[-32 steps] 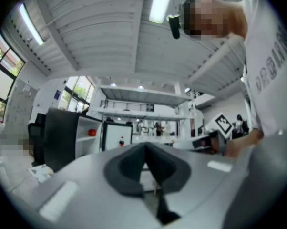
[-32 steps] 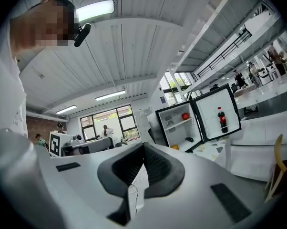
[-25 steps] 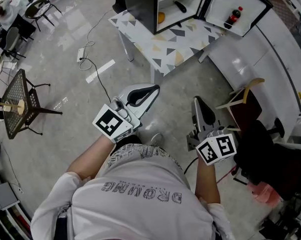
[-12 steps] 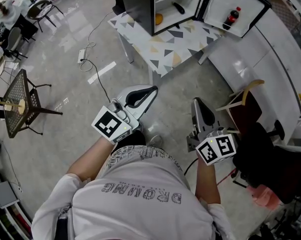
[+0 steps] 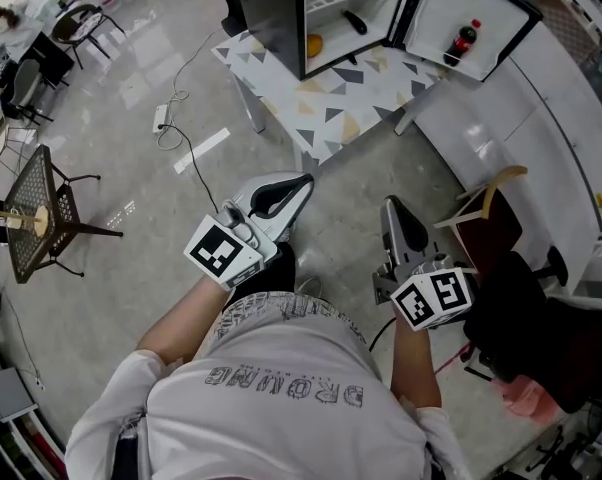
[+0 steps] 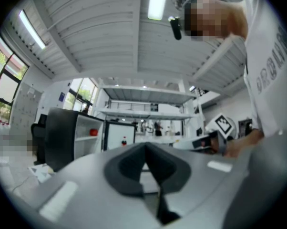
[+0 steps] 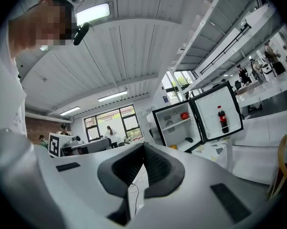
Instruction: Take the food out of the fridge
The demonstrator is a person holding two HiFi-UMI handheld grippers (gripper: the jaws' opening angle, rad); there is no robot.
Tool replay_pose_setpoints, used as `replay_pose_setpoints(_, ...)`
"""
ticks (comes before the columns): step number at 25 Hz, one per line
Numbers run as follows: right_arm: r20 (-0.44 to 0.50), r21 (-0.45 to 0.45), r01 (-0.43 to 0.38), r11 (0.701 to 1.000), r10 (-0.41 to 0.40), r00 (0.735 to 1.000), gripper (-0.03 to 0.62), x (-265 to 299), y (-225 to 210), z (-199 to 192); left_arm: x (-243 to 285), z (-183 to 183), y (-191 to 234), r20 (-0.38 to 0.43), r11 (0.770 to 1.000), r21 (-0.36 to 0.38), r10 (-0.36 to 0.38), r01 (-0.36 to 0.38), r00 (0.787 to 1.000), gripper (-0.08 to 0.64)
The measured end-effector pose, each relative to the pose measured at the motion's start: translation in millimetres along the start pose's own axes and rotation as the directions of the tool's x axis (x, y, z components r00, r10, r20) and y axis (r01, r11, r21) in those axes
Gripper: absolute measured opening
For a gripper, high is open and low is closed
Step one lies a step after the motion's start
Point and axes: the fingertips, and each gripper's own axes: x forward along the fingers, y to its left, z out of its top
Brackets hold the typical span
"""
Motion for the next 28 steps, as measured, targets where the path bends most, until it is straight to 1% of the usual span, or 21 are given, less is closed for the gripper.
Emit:
replay_pose_setpoints(5,-0.002,0.002,0.007,1.000,-0.007,1.000,0.002,20,-13,3,15,-5,21,-0.004,1.000,-0.010,-0.003,0.003,1.000,0.008)
replay_pose_setpoints(12,-0.024,0.013,0.038,0.999,-0.038,0.999,0.002,59,-40,0,43,-16,64,-0.019,0.999,-0.029,-0.019,0.018,1.000,0.008)
replay_pose_setpoints(20,-0.043,0.043,0.077,0.996,-0.076,0.996,0.002,115,-72,-3,78,-29,122,-0.040,0.998,-0.050,-0.051,0.049,0.998,0.008)
replay_pose_setpoints(28,-0.045,0.049,0.111,0.993,-0.109,0.993,0.002,179,-90,4,101,-37,186,-0.058,0.994,-0.069,-0.088,0.084,0.994,0.008)
